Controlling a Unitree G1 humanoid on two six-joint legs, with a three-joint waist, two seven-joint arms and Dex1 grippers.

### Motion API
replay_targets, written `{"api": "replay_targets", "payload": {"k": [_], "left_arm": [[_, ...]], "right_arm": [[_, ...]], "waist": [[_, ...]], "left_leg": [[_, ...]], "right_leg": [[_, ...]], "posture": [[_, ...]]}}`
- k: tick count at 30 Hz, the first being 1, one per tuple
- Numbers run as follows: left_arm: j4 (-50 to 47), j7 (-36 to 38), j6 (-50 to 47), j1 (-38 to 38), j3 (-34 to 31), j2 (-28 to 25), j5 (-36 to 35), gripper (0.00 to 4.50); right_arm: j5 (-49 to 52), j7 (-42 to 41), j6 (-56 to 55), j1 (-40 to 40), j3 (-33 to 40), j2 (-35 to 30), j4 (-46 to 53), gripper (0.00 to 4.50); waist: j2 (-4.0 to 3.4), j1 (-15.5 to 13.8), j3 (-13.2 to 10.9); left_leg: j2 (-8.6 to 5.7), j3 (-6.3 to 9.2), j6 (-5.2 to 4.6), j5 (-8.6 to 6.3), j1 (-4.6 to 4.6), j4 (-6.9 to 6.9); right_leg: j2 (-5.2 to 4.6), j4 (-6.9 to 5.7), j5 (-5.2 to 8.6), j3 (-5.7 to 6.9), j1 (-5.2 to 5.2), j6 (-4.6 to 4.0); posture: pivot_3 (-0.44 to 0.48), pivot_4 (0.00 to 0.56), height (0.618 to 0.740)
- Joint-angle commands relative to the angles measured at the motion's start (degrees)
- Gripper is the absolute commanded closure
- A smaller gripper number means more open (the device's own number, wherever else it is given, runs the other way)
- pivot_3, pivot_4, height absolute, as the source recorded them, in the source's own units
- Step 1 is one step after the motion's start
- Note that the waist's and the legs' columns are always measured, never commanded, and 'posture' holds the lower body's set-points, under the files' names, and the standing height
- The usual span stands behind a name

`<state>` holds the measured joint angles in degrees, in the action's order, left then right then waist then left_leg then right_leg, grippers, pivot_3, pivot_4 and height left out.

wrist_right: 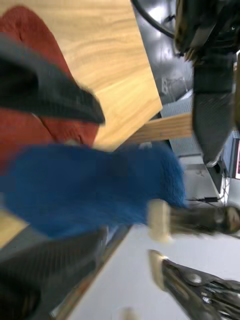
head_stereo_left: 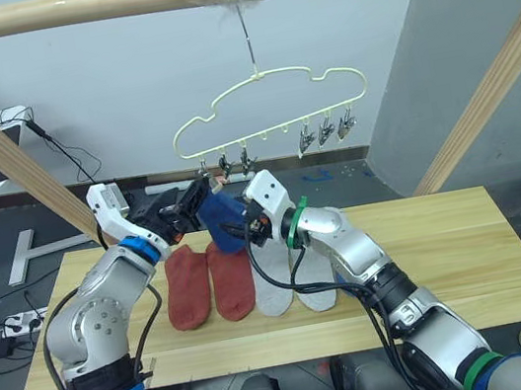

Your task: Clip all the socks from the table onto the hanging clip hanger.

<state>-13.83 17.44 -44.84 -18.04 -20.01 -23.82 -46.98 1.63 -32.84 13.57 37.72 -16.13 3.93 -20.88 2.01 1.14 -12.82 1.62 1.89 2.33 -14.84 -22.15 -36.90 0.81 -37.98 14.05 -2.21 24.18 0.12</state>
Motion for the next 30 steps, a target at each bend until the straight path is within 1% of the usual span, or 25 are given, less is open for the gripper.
{"api": "replay_targets", "payload": {"k": [1,4,6,9,12,14,16,18,24,30], "left_arm": [[-2.72,1.07,1.83,0.34,2.4,-0.66,2.39,0.0],[-3.18,1.63,4.6,0.09,5.47,-0.17,5.72,0.0],[-3.74,0.96,7.72,0.06,8.38,1.1,9.28,0.0],[-3.4,1.22,11.59,0.36,10.67,2.75,12.69,0.0],[-1.42,-0.05,15.06,-0.48,12.17,5.69,15.6,0.62],[-0.36,-0.06,16.7,-2.07,14.46,7.21,17.9,1.26],[0.49,0.58,18.34,-2.87,16.71,7.11,21.07,1.88],[1.54,0.23,19.16,-3.38,17.57,7.42,22.92,2.47],[6.53,-2.33,24.39,-5.95,18.33,10.73,28.03,2.47],[10.18,-3.1,29.21,-6.02,18.7,11.76,32.59,2.47]], "right_arm": [[2.51,-1.86,1.37,-2.95,1.53,-1.82,5.02,0.06],[3.25,-1.8,2.18,-5.13,2.92,-4.28,7.2,0.06],[2.58,-0.48,1.67,-6.46,4.5,-6.8,9.09,0.06],[3.85,-0.67,1.83,-7.46,6.31,-8.92,11.33,0.06],[7.88,-1.67,3.91,-7.98,9.92,-10.51,15.67,0.0],[10.15,-2.49,5.48,-8.45,12.09,-12.41,19.04,0.0],[11.61,-2.91,6.71,-8.82,13.04,-13.67,21.35,0.0],[13.26,-3.15,8.18,-9.06,13.75,-14.42,23.4,0.0],[18.45,-4.9,12.29,-10.24,15.6,-18.41,31.12,0.0],[21.25,-3.98,14.71,-9.01,16.18,-19.24,35.25,0.0]], "waist": [[0.01,-0.62,0.01],[0.01,-1.14,0.01],[0.01,-1.25,0.01],[0.02,-1.33,0.03],[0.04,-1.25,0.04],[0.03,-1.19,0.04],[0.05,-1.14,0.06],[0.05,-0.98,0.07],[0.05,-0.97,0.08],[0.06,-0.71,0.08]], "left_leg": [[0.0,0.03,0.01,-0.01,0.0,0.0],[-0.02,0.02,0.02,0.0,-0.02,-0.03],[-0.04,0.0,0.02,0.0,-0.04,-0.05],[-0.07,-0.04,0.04,0.01,-0.1,-0.09],[-0.06,-0.19,0.04,0.01,-0.1,-0.08],[-0.03,-0.24,0.03,0.01,-0.11,-0.06],[-0.03,-0.27,0.03,0.01,-0.15,-0.08],[-0.04,-0.32,0.03,0.01,-0.15,-0.08],[-0.05,-0.36,0.02,0.01,-0.18,-0.11],[-0.05,-0.37,0.01,0.01,-0.17,-0.14]], "right_leg": [[0.0,0.0,0.0,0.03,-0.01,0.0],[0.0,0.0,0.0,0.03,0.0,0.0],[0.0,0.01,0.0,0.02,0.0,0.0],[-0.01,0.04,0.0,-0.01,0.0,0.0],[0.0,0.03,0.0,0.01,0.01,0.0],[0.02,-0.01,0.0,0.01,0.05,0.0],[0.05,-0.01,0.0,0.07,0.05,0.0],[0.05,-0.01,0.0,0.02,0.05,0.0],[0.04,-0.01,-0.01,0.0,0.06,0.0],[0.05,-0.03,-0.01,-0.01,0.06,0.0]], "posture": [[0.106,0.171,0.74],[0.103,0.166,0.74],[0.099,0.163,0.74],[0.089,0.159,0.74],[0.077,0.156,0.74],[0.059,0.152,0.74],[0.046,0.154,0.74],[0.041,0.155,0.74],[0.007,0.165,0.74],[-0.005,0.172,0.74]]}}
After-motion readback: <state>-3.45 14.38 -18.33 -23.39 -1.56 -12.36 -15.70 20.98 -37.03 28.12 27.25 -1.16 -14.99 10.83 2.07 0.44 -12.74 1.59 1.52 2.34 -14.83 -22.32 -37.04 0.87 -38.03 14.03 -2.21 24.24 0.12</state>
